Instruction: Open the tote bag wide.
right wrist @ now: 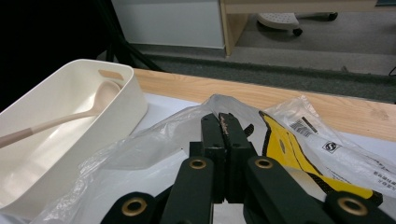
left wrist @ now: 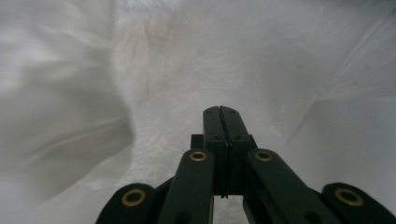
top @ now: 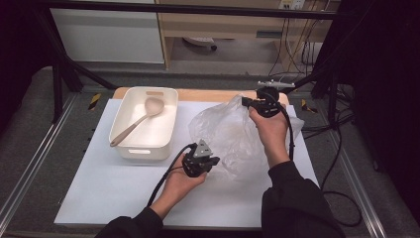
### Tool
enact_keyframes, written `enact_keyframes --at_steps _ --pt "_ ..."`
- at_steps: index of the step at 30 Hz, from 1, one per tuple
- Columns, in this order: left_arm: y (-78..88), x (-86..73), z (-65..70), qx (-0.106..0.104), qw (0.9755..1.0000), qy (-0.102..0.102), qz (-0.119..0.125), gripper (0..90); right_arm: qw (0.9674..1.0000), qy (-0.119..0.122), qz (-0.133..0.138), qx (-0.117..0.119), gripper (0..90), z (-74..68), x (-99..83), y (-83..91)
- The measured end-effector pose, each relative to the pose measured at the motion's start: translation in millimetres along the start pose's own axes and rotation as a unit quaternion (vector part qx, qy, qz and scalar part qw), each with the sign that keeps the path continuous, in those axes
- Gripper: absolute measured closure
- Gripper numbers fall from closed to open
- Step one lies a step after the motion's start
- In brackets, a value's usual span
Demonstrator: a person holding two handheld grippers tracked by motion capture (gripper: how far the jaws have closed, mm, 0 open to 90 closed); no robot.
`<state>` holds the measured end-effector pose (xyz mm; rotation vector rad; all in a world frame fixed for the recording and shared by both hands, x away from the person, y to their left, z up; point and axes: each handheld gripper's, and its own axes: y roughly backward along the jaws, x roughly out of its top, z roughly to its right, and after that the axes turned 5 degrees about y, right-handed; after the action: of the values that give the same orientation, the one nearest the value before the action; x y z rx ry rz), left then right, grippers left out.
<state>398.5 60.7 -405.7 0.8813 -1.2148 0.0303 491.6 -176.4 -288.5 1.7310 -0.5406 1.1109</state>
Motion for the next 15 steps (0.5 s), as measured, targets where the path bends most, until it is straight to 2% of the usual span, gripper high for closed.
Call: enact_keyframes --at_steps 1,8,15 --pt "6.8 2.1 -2.3 0.003 1.0 0.0 0.004 90.0 1.0 -0.002 0.0 -0.003 90.0 0.2 -0.2 -0.7" --pt "55.5 13.2 -27.1 0.02 0.9985 0.035 0.038 90.0 0.9999 -0.007 -0.006 -0.013 90.0 -0.7 -2.4 -8.5" --pt "94.7 15.0 -54.7 0.049 0.9963 0.054 0.045 90.0 0.9999 0.005 -0.015 -0.002 90.0 -14.0 -13.2 -14.4"
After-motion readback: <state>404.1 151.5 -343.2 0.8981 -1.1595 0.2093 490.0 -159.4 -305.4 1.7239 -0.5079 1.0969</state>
